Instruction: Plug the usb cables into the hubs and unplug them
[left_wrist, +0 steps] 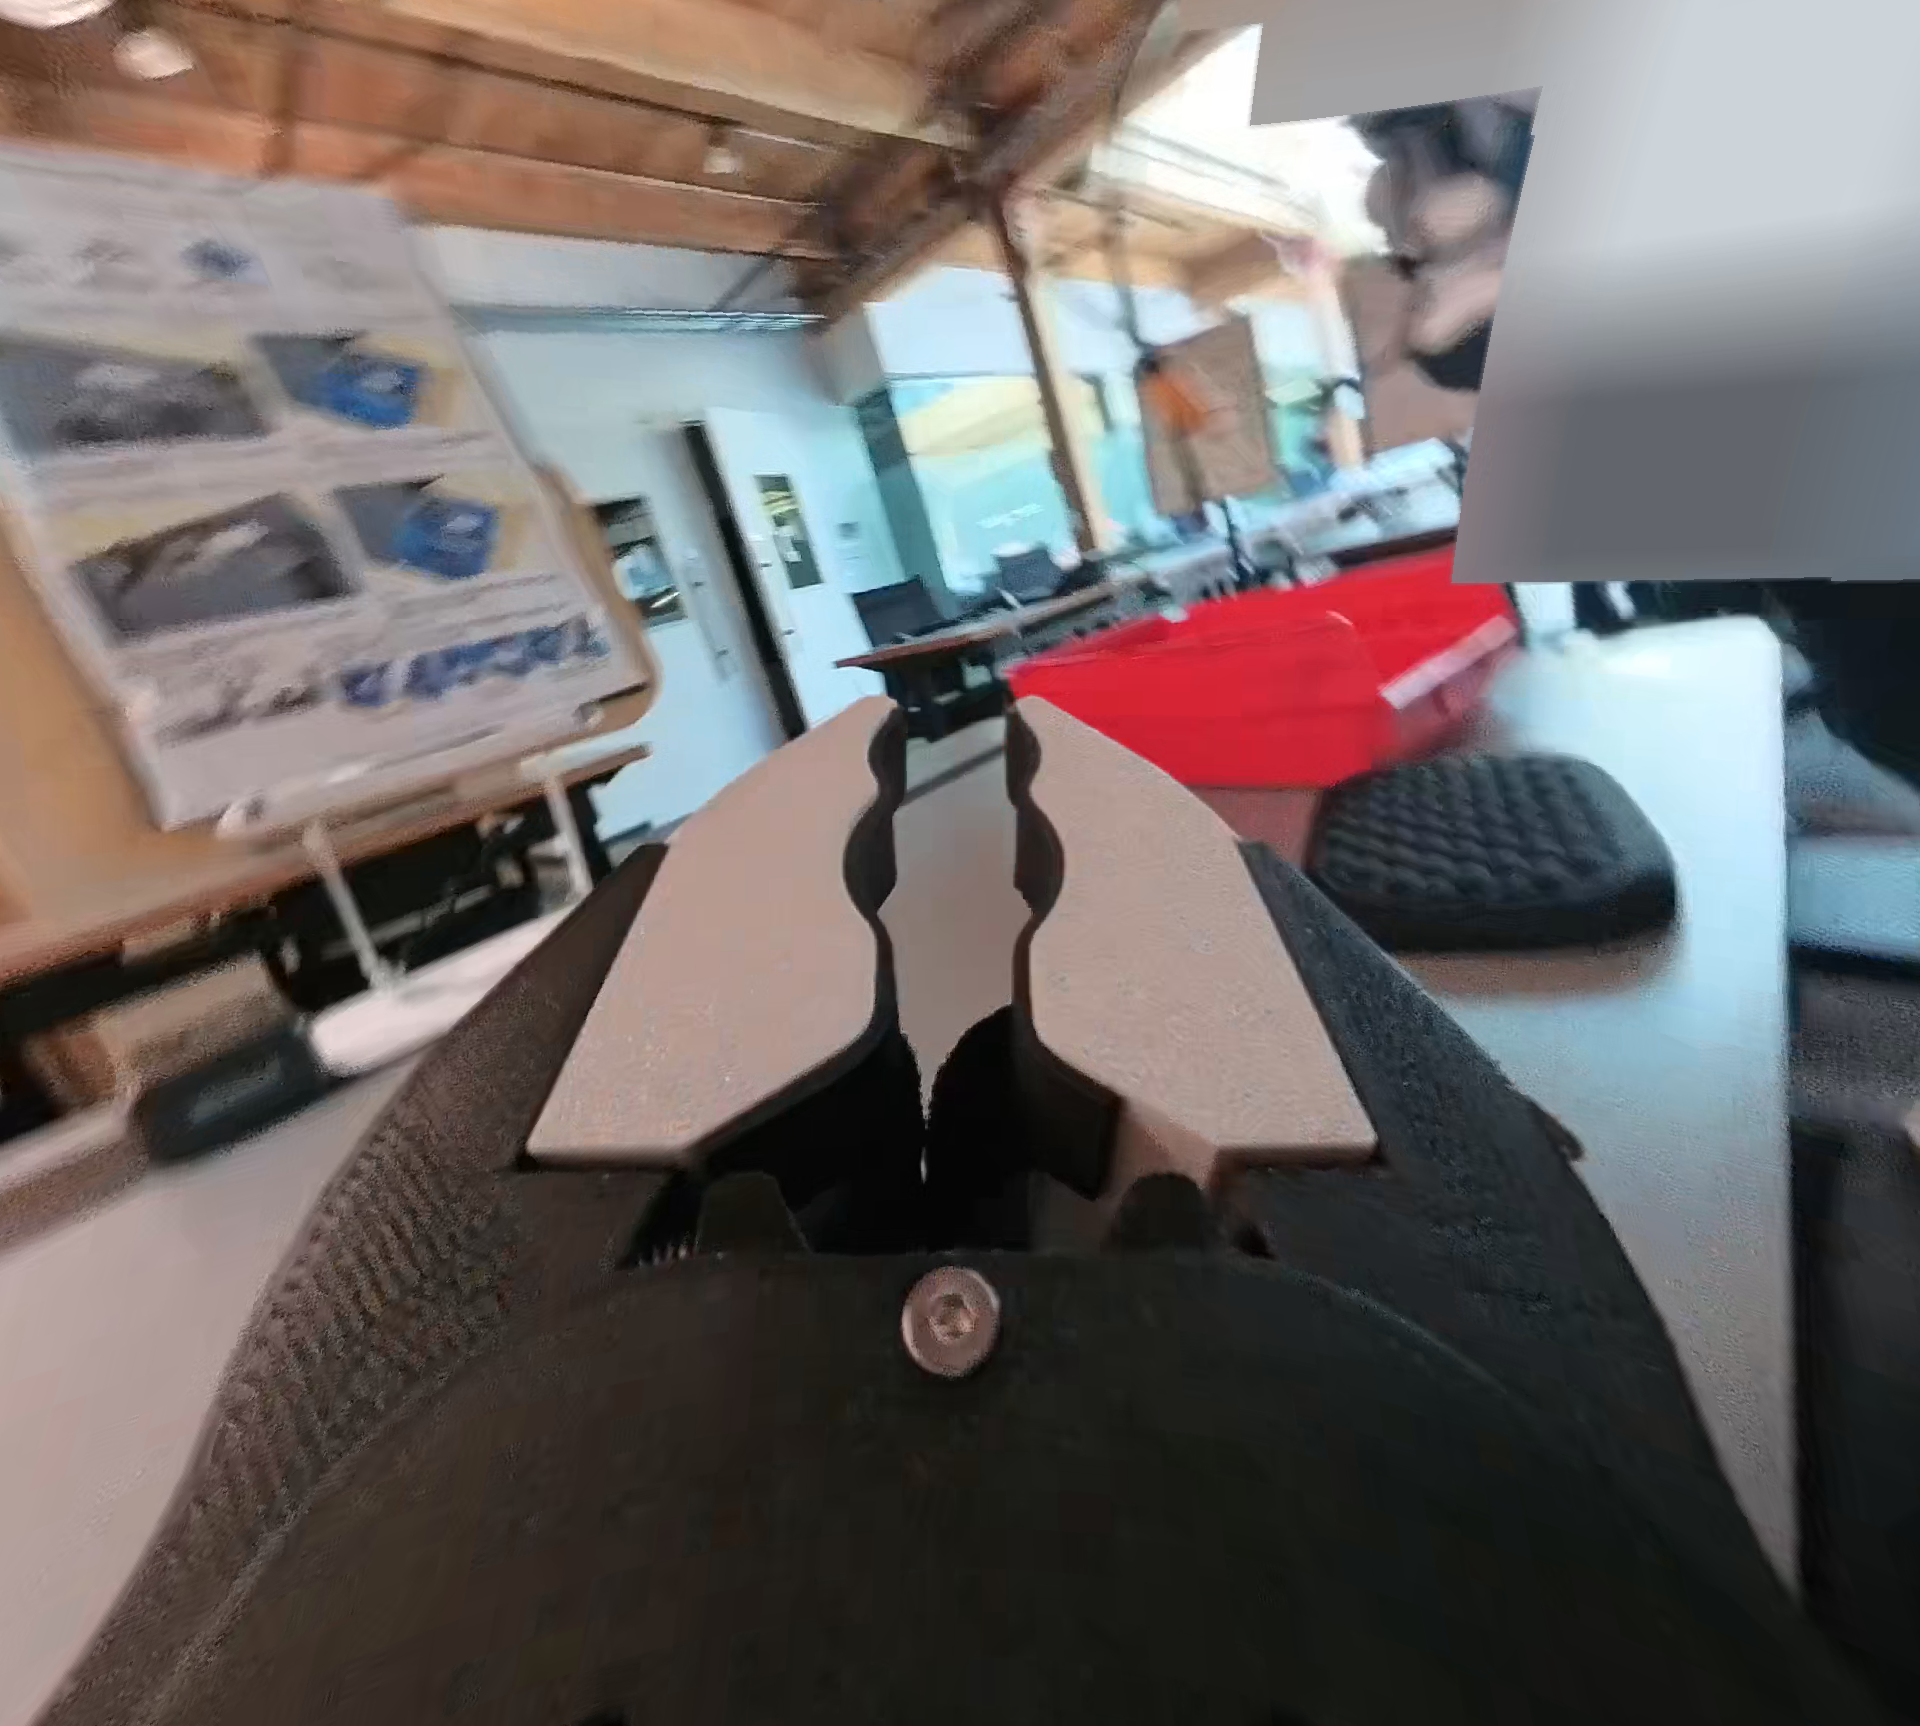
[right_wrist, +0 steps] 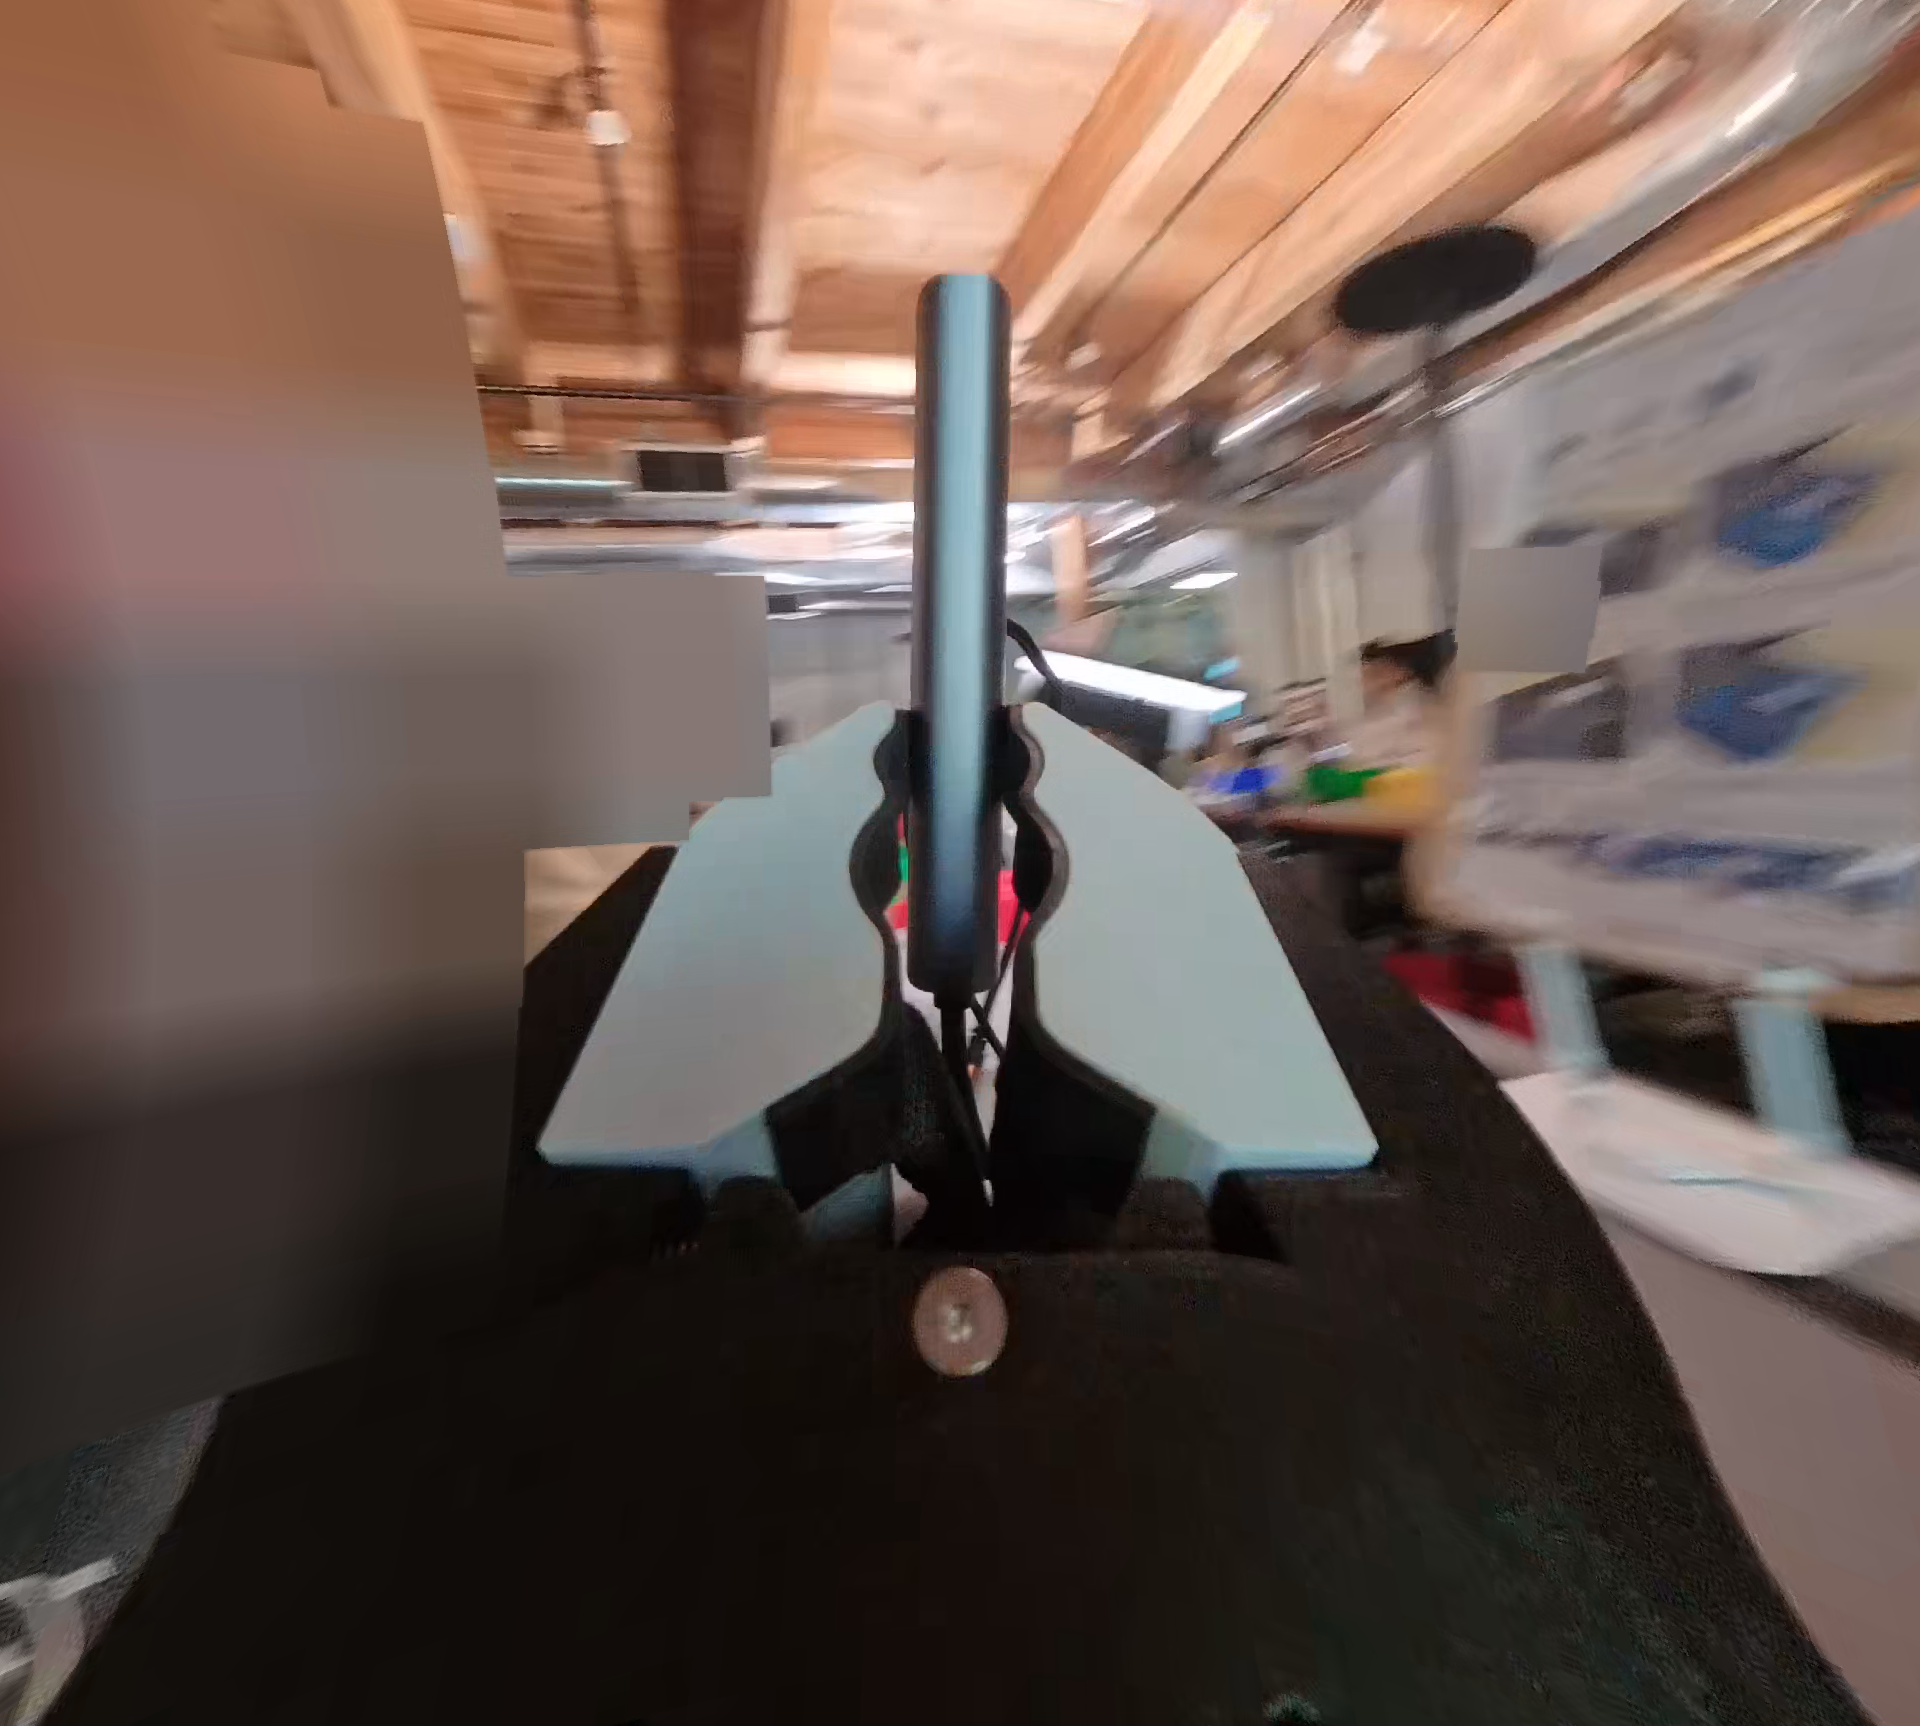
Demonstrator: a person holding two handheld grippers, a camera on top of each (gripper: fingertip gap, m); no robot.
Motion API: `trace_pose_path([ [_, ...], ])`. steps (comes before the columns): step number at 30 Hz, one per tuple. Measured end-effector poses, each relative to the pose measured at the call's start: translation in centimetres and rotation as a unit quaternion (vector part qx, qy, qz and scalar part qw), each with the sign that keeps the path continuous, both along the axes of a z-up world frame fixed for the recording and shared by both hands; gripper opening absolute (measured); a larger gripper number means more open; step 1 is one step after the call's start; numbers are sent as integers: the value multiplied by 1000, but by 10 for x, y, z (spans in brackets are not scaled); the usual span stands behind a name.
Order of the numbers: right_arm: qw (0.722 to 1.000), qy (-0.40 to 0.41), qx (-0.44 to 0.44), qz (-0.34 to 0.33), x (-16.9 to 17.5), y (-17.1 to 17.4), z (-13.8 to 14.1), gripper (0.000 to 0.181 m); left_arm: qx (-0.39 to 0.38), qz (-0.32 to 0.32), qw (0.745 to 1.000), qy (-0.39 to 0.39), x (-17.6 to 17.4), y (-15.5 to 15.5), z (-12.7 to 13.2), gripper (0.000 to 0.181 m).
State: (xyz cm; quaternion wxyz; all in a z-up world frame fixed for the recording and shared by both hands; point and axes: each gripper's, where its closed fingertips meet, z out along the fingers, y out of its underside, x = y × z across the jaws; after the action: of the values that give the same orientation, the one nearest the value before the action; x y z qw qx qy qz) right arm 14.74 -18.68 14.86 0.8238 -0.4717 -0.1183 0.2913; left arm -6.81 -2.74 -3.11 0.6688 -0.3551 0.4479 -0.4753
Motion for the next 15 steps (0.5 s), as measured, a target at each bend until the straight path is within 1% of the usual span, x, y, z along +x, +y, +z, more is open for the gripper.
trace_pose_path([
  [1,998,-10,11,-58,17,-8,5,16,-55,6,998,-18,-4,14,3,22],
  [3,986,-28,9,-164,50,-21,6,16,-115,-34,991,-62,-15,19,11,21],
  [4,975,-36,4,-217,68,-27,4,16,-141,-48,985,-92,-21,22,14,21],
  [6,947,-59,-11,-316,98,-35,-1,16,-190,-55,973,-118,-28,34,15,21],
  [8,913,-86,-36,-396,123,-40,-9,17,-204,-59,970,-115,-27,36,14,21],
  [11,863,-140,-84,-478,151,-37,-27,16,-168,-54,982,-74,-15,25,9,21],
  [13,836,-163,-129,-508,172,-27,-46,16,-144,-57,987,-44,-7,18,5,22],
  [14,829,-167,-151,-511,181,-20,-58,16,-136,-59,988,-35,-5,15,3,22],
  [15,831,-164,-172,-503,190,-12,-71,17,-130,-60,989,-30,-3,13,3,22],
])
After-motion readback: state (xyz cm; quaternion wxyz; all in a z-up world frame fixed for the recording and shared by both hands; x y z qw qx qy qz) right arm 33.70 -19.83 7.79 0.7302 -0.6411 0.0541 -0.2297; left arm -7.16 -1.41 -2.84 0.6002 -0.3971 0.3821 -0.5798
